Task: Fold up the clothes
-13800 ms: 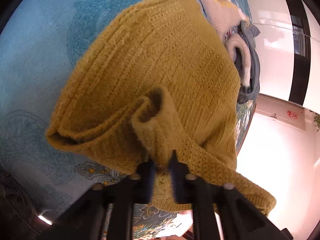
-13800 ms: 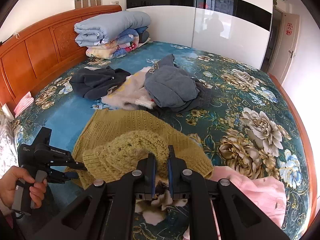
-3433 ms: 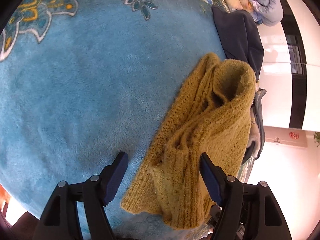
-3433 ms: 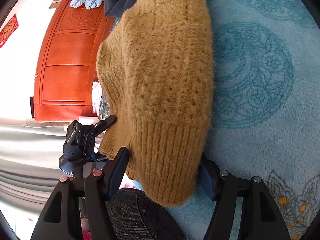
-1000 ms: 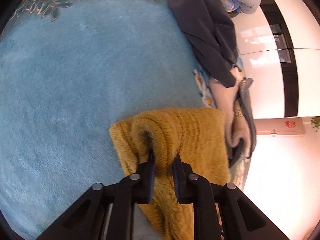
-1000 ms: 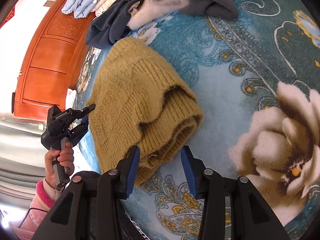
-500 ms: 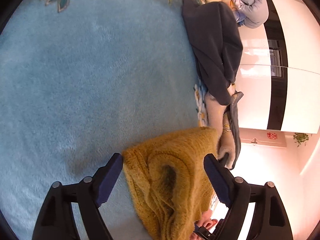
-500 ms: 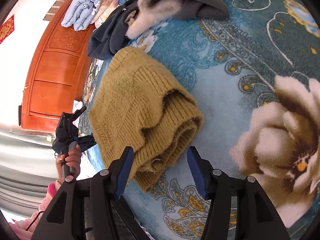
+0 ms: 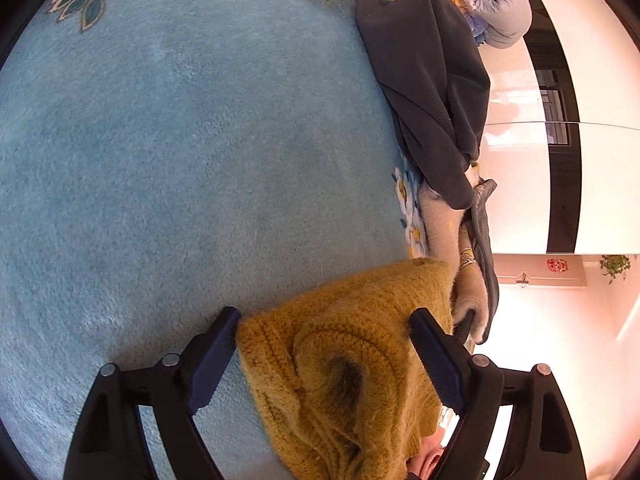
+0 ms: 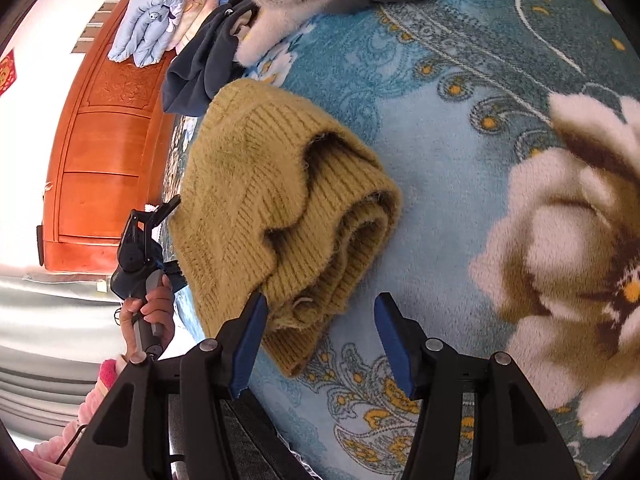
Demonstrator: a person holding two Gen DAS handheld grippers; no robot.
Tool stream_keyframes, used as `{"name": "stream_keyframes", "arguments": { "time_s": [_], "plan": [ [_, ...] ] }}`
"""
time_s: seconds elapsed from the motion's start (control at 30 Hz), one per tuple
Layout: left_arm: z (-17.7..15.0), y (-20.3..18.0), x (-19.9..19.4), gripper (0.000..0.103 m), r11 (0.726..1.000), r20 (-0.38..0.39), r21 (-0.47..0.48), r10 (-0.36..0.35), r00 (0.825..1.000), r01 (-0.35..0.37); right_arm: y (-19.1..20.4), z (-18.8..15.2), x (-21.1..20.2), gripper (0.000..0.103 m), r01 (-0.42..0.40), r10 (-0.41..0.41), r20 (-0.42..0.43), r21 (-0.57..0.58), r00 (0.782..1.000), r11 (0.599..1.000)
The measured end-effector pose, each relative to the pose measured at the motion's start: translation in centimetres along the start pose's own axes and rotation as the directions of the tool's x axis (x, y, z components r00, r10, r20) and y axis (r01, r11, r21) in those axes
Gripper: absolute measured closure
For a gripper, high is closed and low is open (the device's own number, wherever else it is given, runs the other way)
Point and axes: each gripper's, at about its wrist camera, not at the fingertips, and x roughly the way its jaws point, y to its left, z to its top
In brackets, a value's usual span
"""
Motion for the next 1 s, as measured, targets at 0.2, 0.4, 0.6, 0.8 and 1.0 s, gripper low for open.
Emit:
{"name": "stream_keyframes", "arguments": {
  "time_s": [0.2, 0.4, 0.6, 0.8, 1.0],
  "plan": [
    [-0.7, 0.2, 0.5, 0.044, 0.999, 0.026, -0.042, 0.032, 0.999, -0.031, -0.1, 0.1, -0.2, 0.046, -0.020, 0.019, 0.018, 0.020, 1.000, 1.000],
    [-2.3, -1.4, -0.9, 0.062, 0.996, 0.087, 0.014, 0.089, 0.992, -0.091, 0.7, 0.3, 0.1, 0.046, -0.053, 0.052, 0.041, 0.027, 0.998, 0.998],
    [-3.0, -0.2, -2.2, 0.062, 0.995, 0.078, 0.012, 0.097, 0.992, -0.098, 0.7, 0.0, 0.9, 0.032, -0.129, 0.124, 0.091, 0.059, 0.988, 0.990],
    [-2.8, 0.4, -2.1, 0.060, 0.997, 0.061, -0.007, 0.074, 0.995, -0.074, -0.2, 0.1, 2.1, 0.025, -0.148, 0.118, 0.216, 0.129, 0.969, 0.981],
    [-2.5, 1.2, -2.3, 0.038, 0.999, 0.027, -0.027, 0.029, 0.999, -0.028, 1.4, 0.3, 1.1, 0.025, 0.000, -0.043, 0.318, 0.134, 0.947, 0.991]
  ]
}}
